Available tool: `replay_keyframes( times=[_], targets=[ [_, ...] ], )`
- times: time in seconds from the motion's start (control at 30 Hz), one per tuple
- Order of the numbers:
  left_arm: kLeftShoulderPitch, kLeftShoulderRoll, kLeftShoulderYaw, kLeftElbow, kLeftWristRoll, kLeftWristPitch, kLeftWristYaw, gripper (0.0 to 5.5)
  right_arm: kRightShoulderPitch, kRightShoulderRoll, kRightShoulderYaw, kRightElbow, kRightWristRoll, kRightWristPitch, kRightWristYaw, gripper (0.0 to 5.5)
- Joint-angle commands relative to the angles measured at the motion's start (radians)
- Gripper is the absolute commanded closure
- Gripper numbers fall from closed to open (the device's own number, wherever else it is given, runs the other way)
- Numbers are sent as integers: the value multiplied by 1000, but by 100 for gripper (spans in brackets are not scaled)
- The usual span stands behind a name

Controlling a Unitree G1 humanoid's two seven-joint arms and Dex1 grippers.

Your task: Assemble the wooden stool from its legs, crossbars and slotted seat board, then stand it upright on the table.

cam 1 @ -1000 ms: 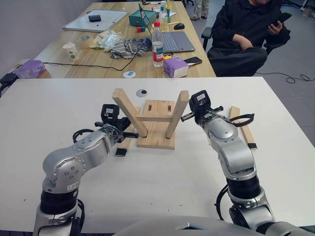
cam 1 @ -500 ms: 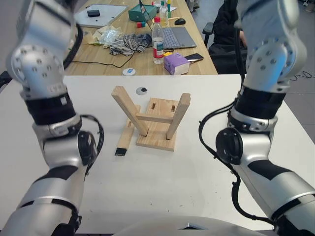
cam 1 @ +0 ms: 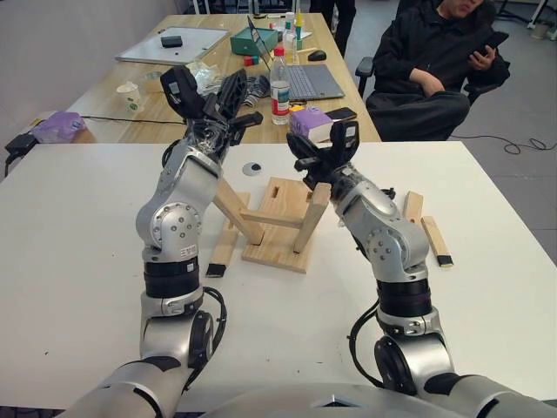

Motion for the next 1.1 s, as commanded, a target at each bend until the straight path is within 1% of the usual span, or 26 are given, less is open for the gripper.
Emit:
replay_keyframes(
  times=[0.03, 0.1, 0.17, 0.23, 0.27, 0.3, 0.37, 0.43, 0.5, 0.53, 0.6, 0.67, 0.73, 0.77, 0.8, 0.83, 0.93, 1.0, 1.1],
  targets=[
    [123, -53, 35, 75, 5, -18, -10, 550, -97, -2, -66, 2, 38, 16, -15, 545],
    [54, -30, 129, 24, -25, -89, 2, 550, -149, -18, -137, 7, 89, 40, -31, 545],
    [-7, 27, 221, -1, -31, -120, 45, 550, -186, -46, -193, 20, 121, 59, -39, 545],
    [2, 153, 250, 51, 83, -24, 146, 550, -201, -89, -224, 55, 113, 56, -25, 545],
    [41, 212, 238, 70, 128, 43, 159, 550, -198, -121, -218, 80, 97, 55, -7, 545],
    [81, 247, 233, 71, 150, 101, 169, 550, -192, -152, -204, 105, 75, 46, 17, 545],
    [171, 281, 199, 15, 138, 246, 155, 550, -163, -214, -161, 162, 28, 35, 76, 545],
    [245, 304, 134, -63, 76, 450, 120, 550, -127, -261, -111, 190, -16, 34, 128, 545],
    [311, 322, 50, -186, -13, 673, 83, 550, -74, -315, -13, 158, -65, 54, 197, 545],
    [334, 343, 10, -239, -35, 748, 59, 550, -46, -343, 43, 125, -80, 79, 238, 545],
    [360, 450, -44, -323, -75, 861, -27, 550, -6, -383, 133, 59, -95, 121, 298, 545],
    [351, 543, -54, -359, -92, 917, -105, 550, 2, -400, 174, 35, -119, 128, 325, 545],
    [355, 607, -79, -384, -112, 936, -193, 550, 9, -404, 207, 30, -138, 127, 346, 545],
    [358, 614, -92, -394, -124, 938, -227, 550, 15, -404, 222, 27, -144, 128, 354, 545],
    [359, 603, -101, -397, -131, 933, -250, 550, 20, -404, 236, 24, -151, 130, 362, 545],
    [352, 568, -106, -376, -122, 915, -251, 550, 25, -405, 249, 18, -156, 133, 371, 545],
    [302, 462, -133, -252, -51, 808, -248, 550, 32, -411, 277, -8, -165, 148, 399, 545],
    [231, 466, -224, -108, 82, 684, -268, 550, 33, -419, 286, -34, -163, 165, 415, 545],
    [85, 474, -396, 171, 289, 480, -378, 550, 19, -422, 320, -89, -153, 194, 459, 545]
  ],
)
